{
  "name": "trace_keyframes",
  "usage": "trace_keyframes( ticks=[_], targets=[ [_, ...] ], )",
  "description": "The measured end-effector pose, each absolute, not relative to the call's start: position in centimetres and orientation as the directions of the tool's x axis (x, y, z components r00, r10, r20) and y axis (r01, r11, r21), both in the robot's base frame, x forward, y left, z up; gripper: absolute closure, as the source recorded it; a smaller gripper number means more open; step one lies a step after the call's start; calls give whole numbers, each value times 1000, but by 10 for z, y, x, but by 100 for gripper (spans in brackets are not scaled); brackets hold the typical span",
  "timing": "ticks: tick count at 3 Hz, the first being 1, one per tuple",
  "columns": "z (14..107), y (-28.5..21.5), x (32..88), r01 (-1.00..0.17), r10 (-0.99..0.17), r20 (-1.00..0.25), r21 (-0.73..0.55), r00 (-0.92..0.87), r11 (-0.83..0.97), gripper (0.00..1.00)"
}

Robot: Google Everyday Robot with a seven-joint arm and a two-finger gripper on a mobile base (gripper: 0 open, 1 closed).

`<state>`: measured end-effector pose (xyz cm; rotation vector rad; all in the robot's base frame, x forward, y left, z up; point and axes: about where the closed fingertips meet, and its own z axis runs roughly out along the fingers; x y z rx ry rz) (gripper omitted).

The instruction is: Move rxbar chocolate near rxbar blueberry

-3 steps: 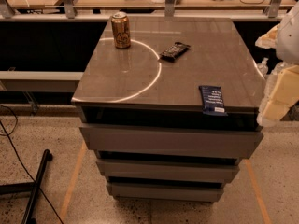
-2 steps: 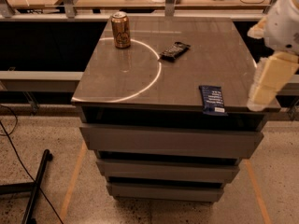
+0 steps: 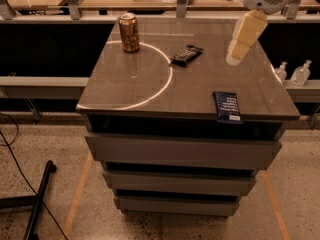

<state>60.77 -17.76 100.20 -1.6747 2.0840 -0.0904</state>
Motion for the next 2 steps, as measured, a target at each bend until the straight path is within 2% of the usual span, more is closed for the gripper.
trace_keyframes(
  ticks=[2],
  targets=[
    [961, -142, 699, -871, -784, -580, -243, -222, 426, 0]
  ],
)
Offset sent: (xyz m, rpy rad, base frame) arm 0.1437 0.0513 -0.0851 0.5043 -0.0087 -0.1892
